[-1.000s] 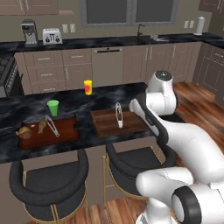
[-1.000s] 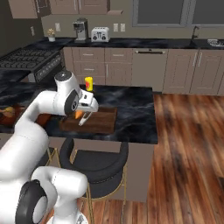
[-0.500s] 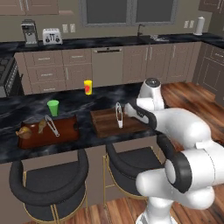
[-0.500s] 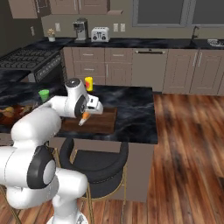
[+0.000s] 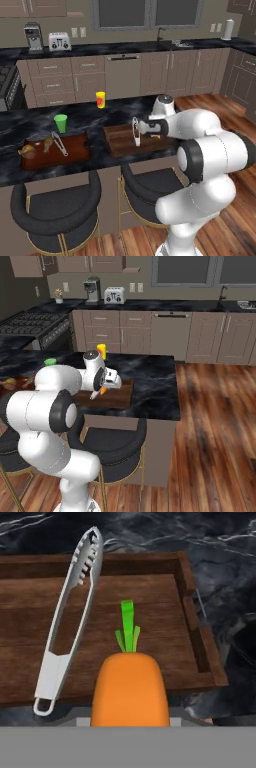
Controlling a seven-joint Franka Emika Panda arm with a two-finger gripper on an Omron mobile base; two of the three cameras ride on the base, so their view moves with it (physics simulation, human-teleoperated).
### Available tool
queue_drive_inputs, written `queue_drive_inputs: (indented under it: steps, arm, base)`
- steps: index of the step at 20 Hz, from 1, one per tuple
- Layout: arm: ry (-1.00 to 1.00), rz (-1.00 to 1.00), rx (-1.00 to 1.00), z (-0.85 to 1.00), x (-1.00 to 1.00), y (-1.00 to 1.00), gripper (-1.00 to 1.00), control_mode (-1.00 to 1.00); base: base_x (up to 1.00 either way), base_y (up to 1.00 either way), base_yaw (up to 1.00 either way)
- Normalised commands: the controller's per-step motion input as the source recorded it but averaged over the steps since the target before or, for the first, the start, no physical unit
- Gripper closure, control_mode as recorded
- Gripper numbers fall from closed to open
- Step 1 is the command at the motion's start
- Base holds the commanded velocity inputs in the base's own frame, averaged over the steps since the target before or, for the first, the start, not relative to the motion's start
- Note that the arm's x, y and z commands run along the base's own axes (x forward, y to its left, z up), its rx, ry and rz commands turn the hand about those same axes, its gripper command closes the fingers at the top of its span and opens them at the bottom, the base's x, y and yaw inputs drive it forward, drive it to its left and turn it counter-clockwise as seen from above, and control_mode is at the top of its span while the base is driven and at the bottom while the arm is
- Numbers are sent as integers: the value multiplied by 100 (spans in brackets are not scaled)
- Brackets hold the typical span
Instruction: Gather the mushroom and carrot from the fridge and place them on a tray on the dining counter. Then gather the chicken drumsticks from the fridge and place them on the other tray.
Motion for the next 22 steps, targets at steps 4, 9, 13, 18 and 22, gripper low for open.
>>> queue_drive_inputs:
  steps: [4, 9, 13, 18, 22]
  arm:
    - [6, 0, 0, -39, 38, 0, 100, -100]
    - [7, 0, 0, -39, 35, 0, 100, -100]
    - [8, 0, 0, -42, 33, 0, -100, -100]
    - [3, 0, -1, -34, 24, 0, -100, -100]
    - [0, 0, 0, -3, 1, 0, -100, -100]
  base:
    - [0, 0, 0]
    - [0, 0, 0]
    - [0, 0, 0]
    - [0, 0, 0]
    - [0, 0, 0]
